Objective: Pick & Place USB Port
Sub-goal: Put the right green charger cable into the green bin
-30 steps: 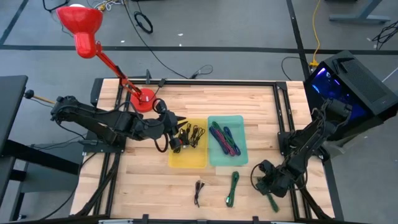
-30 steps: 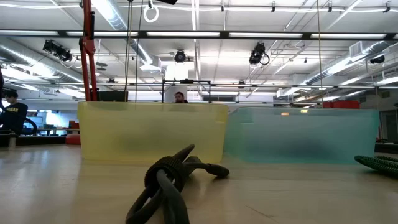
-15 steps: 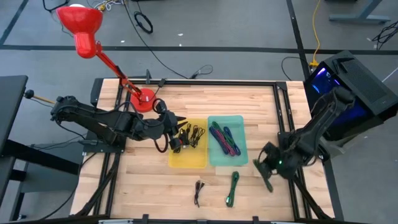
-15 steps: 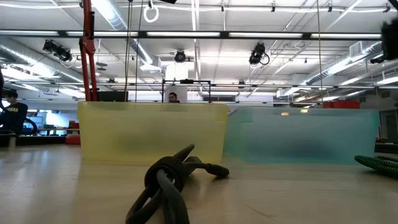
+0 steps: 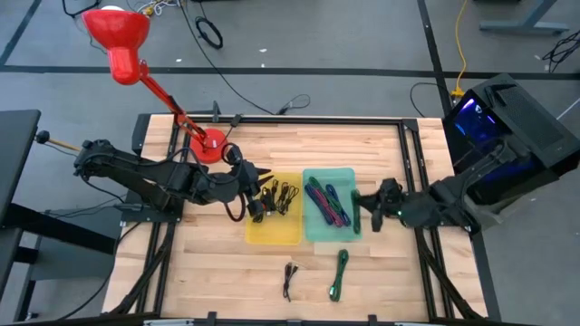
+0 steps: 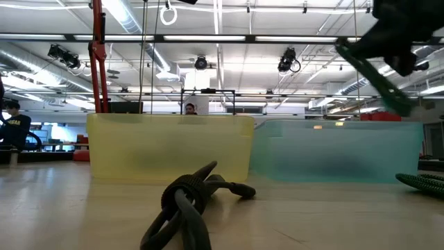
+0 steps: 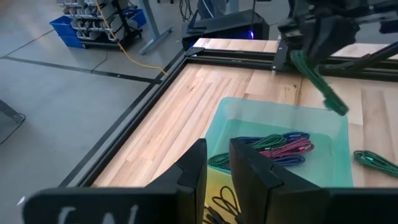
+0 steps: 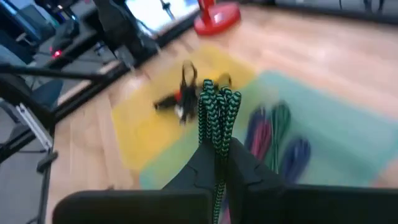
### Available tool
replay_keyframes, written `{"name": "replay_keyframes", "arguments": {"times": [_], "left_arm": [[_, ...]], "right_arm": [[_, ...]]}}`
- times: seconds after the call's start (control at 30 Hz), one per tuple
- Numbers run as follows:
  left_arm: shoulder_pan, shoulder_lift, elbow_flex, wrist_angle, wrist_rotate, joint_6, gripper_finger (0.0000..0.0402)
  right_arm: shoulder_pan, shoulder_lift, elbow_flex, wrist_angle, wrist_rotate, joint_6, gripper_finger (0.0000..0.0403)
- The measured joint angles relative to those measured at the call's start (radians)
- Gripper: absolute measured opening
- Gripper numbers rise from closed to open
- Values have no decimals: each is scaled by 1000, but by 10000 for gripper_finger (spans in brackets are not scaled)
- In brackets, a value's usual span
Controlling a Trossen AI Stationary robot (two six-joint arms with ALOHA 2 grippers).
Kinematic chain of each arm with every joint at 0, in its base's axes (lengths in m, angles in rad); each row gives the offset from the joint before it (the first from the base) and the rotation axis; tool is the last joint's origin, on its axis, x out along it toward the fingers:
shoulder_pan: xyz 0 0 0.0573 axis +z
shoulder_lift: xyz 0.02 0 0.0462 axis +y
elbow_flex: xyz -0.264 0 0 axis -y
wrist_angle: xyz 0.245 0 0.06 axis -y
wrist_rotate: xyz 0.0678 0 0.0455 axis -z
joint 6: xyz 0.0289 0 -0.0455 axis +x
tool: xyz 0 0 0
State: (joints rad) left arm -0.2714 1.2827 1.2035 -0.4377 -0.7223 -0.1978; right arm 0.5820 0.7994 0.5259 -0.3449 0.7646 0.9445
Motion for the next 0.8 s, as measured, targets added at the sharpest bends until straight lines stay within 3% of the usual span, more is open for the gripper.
{"name": "replay_keyframes", "arguments": {"times": [0.23, 0.67, 0.8], "left_arm": [[0, 0, 0, 0, -3, -6, 73], [0, 0, 0, -1, -3, -9, 73], [0, 0, 0, -1, -3, -9, 73]], "right_arm": [[-228, 0, 1, 207, -175, -296, 6], [-450, 182, 1, 248, -425, -330, 7], [-473, 238, 1, 275, -444, -329, 44]]}}
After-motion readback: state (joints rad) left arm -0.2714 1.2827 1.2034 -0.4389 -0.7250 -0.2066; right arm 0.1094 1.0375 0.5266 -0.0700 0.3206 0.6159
